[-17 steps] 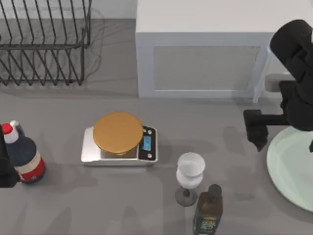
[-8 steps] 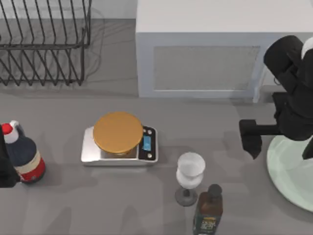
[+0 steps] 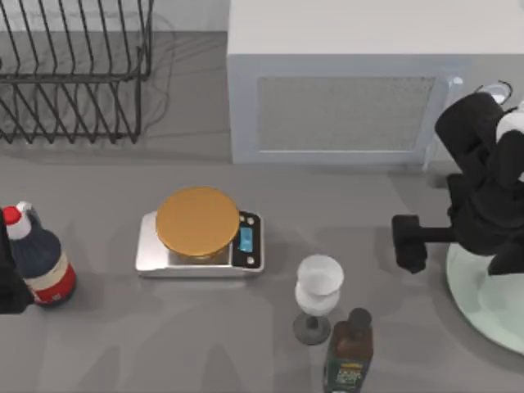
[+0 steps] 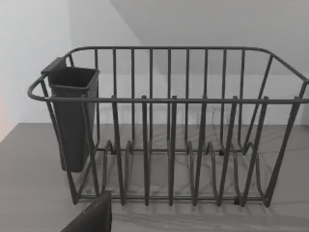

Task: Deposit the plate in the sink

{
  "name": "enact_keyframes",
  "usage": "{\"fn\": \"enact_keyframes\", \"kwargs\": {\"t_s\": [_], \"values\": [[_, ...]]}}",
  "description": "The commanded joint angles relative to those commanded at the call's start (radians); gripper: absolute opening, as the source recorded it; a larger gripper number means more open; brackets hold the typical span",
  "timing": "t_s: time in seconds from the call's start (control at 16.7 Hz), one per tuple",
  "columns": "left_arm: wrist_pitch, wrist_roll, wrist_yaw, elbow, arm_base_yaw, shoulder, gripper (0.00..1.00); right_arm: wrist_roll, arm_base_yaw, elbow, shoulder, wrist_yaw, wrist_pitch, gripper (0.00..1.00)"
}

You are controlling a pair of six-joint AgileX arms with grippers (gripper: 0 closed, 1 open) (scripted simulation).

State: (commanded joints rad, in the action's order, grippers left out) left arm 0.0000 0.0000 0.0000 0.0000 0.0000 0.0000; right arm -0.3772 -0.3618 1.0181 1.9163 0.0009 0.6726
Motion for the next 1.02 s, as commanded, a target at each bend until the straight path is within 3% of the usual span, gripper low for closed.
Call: {"fn": "enact_keyframes", "kwargs": {"t_s": [0.18, 0.96, 1.02], "values": [[0.000, 0.000, 0.000, 0.000, 0.000, 0.000, 1.00, 0.000, 0.000, 0.000, 0.000, 0.000, 0.000, 1.00], [0.000, 0.000, 0.000, 0.000, 0.000, 0.000, 1.00, 0.000, 0.000, 0.000, 0.000, 0.000, 0.000, 0.02], [0.000, 0.000, 0.000, 0.000, 0.000, 0.000, 1.00, 0.000, 0.000, 0.000, 0.000, 0.000, 0.000, 0.00]]}}
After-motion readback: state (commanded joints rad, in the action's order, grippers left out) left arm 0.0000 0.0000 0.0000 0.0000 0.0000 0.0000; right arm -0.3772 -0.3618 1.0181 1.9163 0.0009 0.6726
